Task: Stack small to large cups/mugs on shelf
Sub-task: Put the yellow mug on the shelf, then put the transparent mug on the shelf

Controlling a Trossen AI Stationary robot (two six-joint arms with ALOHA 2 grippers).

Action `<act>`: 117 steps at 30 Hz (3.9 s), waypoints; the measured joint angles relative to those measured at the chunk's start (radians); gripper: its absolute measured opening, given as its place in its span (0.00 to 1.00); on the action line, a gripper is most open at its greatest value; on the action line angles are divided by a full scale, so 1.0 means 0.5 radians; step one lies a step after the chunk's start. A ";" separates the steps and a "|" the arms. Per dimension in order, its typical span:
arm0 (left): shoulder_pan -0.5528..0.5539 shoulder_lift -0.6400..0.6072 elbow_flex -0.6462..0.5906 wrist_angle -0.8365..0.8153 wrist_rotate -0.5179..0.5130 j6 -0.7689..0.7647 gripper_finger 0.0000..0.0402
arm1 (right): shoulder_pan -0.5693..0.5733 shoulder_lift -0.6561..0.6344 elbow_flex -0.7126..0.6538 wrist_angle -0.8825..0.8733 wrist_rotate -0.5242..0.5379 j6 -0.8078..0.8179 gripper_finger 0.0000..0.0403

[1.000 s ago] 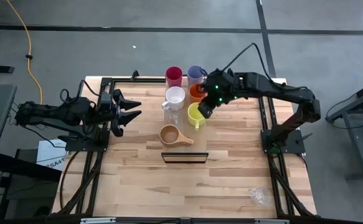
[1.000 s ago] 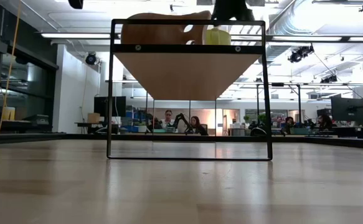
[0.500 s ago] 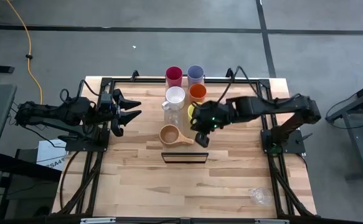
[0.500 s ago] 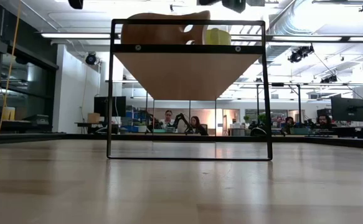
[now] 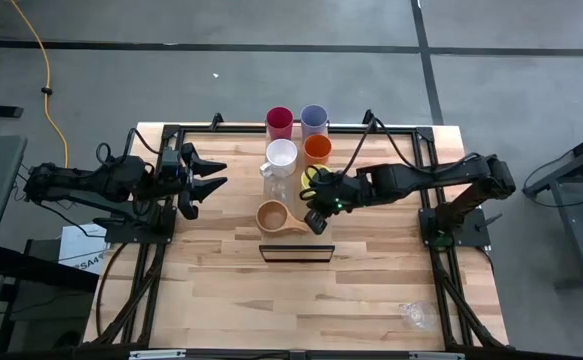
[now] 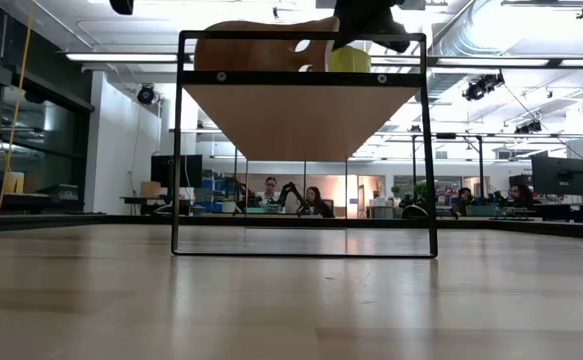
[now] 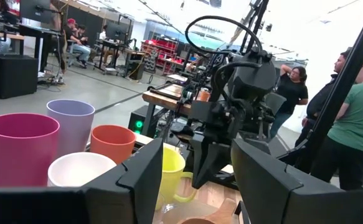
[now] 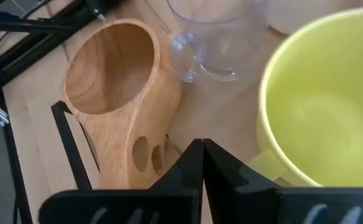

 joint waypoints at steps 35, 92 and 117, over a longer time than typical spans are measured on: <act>0.000 0.000 0.000 0.002 -0.002 0.000 0.45 | -0.014 -0.024 0.194 -0.514 0.012 -0.028 0.00; 0.000 0.000 -0.001 0.085 -0.086 -0.332 0.45 | 0.313 -1.705 -1.664 1.577 0.050 -0.365 0.00; 0.000 -0.004 -0.001 0.105 0.271 -0.222 0.44 | 0.260 -1.715 -1.646 1.597 0.047 -0.429 0.00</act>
